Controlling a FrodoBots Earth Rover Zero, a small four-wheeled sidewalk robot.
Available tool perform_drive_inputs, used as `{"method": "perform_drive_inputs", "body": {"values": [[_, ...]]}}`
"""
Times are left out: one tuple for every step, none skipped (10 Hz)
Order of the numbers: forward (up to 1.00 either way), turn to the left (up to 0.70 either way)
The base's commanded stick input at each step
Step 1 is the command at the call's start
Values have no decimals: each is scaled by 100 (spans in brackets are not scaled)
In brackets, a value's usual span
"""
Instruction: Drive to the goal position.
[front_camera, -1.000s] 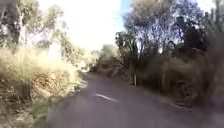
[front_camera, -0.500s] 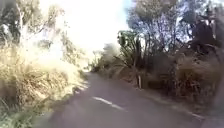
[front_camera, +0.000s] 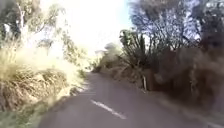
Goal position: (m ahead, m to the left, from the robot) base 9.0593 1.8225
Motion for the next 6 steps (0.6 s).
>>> {"method": "perform_drive_inputs", "body": {"values": [[70, 0], [70, 0], [70, 0], [70, 0], [70, 0], [70, 0]]}}
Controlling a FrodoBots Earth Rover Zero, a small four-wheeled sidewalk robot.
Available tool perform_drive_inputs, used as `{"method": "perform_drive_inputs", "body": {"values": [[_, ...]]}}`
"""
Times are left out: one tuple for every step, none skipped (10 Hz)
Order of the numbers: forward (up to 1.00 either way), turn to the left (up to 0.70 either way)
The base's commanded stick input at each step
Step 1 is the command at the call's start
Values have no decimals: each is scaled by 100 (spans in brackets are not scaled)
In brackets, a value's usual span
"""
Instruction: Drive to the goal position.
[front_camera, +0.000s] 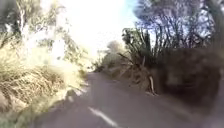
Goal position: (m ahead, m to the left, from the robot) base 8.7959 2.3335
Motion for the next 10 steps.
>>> {"method": "perform_drive_inputs", "body": {"values": [[70, 0], [70, 0], [70, 0], [70, 0], [70, 0], [70, 0], [70, 0], [70, 0], [70, 0], [70, 0]]}}
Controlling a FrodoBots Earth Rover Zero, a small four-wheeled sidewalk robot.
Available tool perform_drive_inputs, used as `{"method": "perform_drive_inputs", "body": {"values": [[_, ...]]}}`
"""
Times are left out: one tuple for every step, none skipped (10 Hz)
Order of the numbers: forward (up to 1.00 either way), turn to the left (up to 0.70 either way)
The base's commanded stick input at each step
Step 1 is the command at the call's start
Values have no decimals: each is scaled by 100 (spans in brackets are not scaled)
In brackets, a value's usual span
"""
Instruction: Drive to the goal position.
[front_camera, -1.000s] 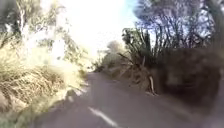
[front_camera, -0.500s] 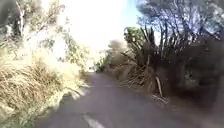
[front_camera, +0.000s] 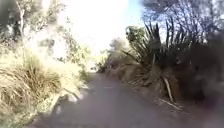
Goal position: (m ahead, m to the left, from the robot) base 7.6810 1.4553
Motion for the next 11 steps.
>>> {"method": "perform_drive_inputs", "body": {"values": [[70, 0], [70, 0], [70, 0], [70, 0], [70, 0], [70, 0], [70, 0], [70, 0], [70, 0], [70, 0], [70, 0]]}}
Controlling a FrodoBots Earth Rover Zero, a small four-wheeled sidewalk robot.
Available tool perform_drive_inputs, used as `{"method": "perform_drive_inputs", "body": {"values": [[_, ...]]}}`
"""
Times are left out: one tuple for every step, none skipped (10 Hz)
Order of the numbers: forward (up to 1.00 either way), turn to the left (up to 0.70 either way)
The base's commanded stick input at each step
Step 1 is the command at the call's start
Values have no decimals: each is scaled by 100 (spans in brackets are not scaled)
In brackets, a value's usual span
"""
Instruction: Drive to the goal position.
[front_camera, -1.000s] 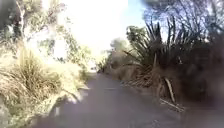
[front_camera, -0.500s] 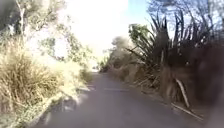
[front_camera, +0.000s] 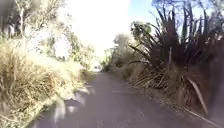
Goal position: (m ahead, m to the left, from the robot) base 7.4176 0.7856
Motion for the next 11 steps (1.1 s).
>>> {"method": "perform_drive_inputs", "body": {"values": [[70, 0], [70, 0], [70, 0], [70, 0], [70, 0], [70, 0], [70, 0], [70, 0], [70, 0], [70, 0], [70, 0]]}}
